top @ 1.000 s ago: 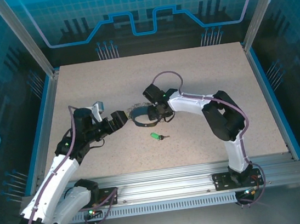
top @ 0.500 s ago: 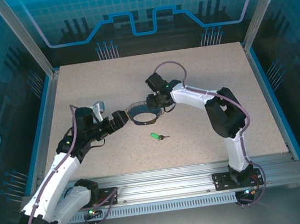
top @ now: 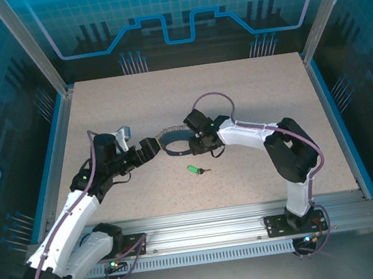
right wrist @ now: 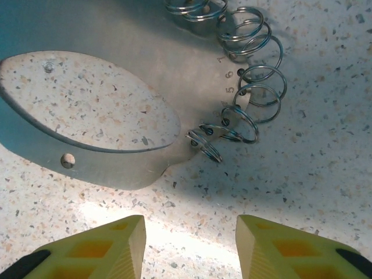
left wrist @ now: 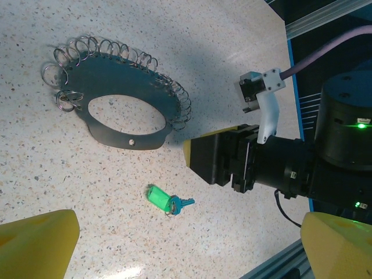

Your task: Put the keys on the keyring

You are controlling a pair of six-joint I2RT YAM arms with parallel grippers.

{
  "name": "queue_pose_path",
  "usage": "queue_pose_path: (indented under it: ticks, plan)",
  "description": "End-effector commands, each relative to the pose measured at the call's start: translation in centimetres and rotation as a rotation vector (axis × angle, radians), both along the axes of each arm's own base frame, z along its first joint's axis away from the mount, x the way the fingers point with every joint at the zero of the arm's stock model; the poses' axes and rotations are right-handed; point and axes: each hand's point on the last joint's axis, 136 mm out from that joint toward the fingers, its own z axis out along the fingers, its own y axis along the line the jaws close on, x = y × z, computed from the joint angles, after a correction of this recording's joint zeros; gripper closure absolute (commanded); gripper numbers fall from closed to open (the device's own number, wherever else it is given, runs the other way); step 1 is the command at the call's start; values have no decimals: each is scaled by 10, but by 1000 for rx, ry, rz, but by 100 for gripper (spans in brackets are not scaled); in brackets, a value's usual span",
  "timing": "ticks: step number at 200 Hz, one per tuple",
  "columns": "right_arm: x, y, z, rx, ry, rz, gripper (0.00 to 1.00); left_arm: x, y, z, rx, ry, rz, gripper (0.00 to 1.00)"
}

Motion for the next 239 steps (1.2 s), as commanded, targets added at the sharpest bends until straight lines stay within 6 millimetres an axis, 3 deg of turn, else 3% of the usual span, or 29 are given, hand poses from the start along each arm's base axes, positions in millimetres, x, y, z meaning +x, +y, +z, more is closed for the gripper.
queue_pose_path:
  ticks: [1, 55, 118, 179, 239]
  plan:
    - [4, 11, -9, 19, 0, -4, 56, -3, -5, 2, -19, 3, -16, 1]
    - [19, 17, -20, 17, 11, -2, 61, 0, -5, -2, -15, 12, -6, 1]
    - [32, 20, -16, 43, 1, 10, 68, 2, -6, -6, -8, 23, 0, 1]
    - [22, 3, -9, 44, -9, -2, 69, 2, -7, -6, -9, 24, 1, 1]
    - [19, -8, -21, 46, 10, -31, 63, 6, -11, -5, -12, 26, -6, 1]
